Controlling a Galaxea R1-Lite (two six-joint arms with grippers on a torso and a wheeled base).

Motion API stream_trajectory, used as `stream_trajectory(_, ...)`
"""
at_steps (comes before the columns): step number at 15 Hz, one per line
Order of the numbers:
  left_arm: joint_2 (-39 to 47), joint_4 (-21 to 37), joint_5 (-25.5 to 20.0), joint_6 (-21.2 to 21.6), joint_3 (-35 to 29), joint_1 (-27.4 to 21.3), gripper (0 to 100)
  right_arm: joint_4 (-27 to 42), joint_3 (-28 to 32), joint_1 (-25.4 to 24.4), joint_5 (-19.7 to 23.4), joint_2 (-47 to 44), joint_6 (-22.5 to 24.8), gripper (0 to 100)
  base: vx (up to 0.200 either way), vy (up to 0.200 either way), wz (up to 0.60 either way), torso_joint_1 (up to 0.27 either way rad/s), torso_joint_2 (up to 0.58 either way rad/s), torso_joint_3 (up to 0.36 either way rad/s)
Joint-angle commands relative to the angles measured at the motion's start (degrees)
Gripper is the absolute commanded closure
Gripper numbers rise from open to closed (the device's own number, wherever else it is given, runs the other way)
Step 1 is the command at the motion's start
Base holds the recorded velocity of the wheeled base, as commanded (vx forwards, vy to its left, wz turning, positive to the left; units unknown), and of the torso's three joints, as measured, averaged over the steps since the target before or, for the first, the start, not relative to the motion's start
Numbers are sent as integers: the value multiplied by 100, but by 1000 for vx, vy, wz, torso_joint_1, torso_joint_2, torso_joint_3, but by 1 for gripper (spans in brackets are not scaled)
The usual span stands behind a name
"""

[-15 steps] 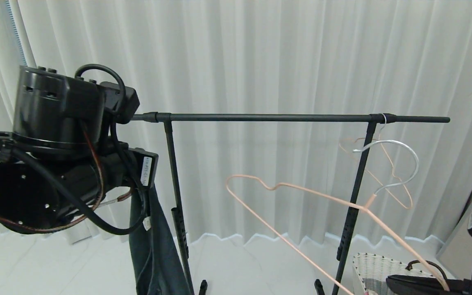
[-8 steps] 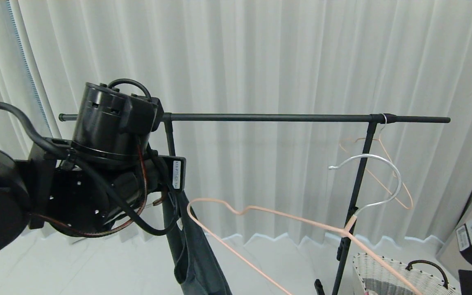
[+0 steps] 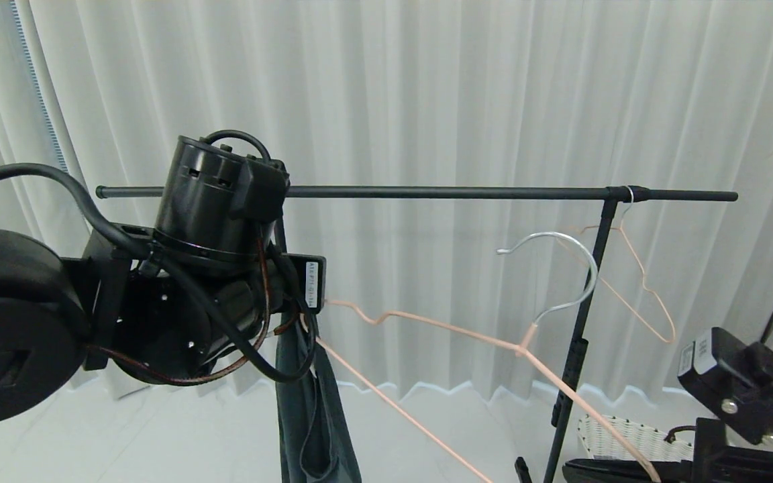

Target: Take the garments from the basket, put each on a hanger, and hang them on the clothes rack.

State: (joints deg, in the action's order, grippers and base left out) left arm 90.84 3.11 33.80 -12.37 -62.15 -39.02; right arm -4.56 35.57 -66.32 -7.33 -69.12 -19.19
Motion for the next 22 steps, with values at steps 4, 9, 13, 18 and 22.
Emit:
stream_trajectory(4, -23, -3, 3, -2, 1, -18, 100, -10, 20, 181, -6, -233, 12, 100, 0, 0, 0, 0, 0, 0)
stream_trajectory(9, -23, 23, 12, -2, 1, -334, 100, -449, 178, 189, -23, -673, 29, 100, 0, 0, 0, 0, 0, 0)
stream_trajectory(13, -102, 41, 12, 7, 1, -527, 100, -625, 354, 172, -6, -963, 29, 100, 0, 0, 0, 0, 0, 0)
stream_trajectory(18, -190, 102, 12, 7, -52, -545, 100, -722, 389, 163, -164, -1183, 56, 100, 0, 0, 0, 0, 0, 0)
stream_trajectory(22, -392, 331, 12, 7, -69, -580, 100, -766, 415, 224, -428, -1279, 47, 100, 0, 0, 0, 0, 0, 0)
